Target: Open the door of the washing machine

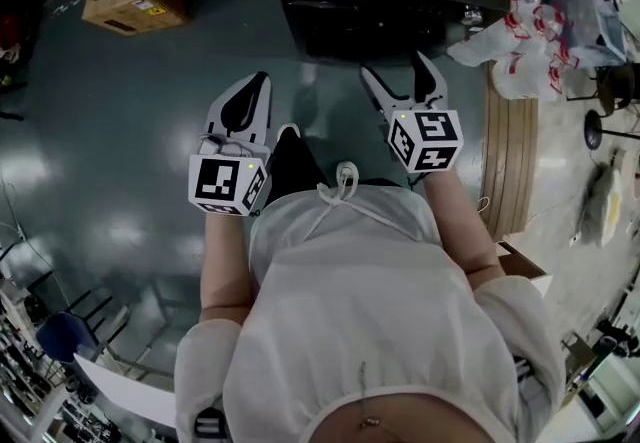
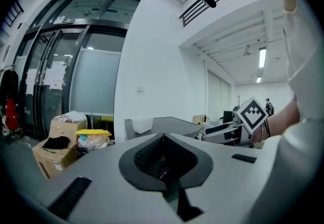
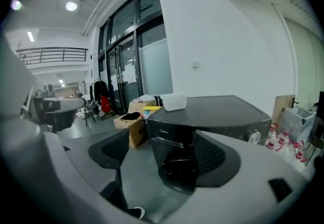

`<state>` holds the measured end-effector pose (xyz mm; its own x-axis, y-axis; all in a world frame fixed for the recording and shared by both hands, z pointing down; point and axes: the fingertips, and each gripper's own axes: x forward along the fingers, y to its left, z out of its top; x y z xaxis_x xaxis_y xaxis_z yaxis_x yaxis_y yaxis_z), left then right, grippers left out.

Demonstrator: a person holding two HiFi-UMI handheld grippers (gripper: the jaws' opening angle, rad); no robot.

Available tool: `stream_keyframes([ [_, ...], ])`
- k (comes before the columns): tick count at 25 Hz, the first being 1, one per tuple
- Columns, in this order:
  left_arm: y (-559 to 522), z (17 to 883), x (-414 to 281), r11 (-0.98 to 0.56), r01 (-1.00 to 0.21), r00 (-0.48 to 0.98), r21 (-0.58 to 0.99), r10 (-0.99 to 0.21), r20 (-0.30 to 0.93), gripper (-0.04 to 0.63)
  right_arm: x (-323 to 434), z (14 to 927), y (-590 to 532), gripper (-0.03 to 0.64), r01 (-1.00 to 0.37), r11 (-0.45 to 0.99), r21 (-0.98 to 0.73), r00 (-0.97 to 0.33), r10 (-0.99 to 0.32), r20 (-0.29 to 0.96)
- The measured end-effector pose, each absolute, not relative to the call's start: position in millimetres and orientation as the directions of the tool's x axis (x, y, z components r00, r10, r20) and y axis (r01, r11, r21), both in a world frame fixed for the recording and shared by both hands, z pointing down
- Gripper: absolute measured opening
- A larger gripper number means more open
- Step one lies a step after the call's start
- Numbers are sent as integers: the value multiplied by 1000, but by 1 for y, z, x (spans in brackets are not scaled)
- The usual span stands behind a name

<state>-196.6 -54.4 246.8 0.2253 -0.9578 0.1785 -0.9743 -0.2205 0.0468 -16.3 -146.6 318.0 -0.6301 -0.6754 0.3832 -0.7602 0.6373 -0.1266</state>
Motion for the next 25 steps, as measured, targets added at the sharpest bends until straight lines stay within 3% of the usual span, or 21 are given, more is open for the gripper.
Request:
stream_keyframes([
  [10,-169,299,-259,-406,-906,422,117,-879,219,21,-78,424,-208,396,-892,406,-197,-436,-663,608],
  [20,-214,391,-298,-520,-842,534,145,-765,361,21,-111,573,-232,355,-964,111,-242,-265,-492,829],
  [25,-223,436,-315,-525,-835,543,165,-733,411,21,-119,628,-249,341,-967,-33,-253,-214,-432,876],
])
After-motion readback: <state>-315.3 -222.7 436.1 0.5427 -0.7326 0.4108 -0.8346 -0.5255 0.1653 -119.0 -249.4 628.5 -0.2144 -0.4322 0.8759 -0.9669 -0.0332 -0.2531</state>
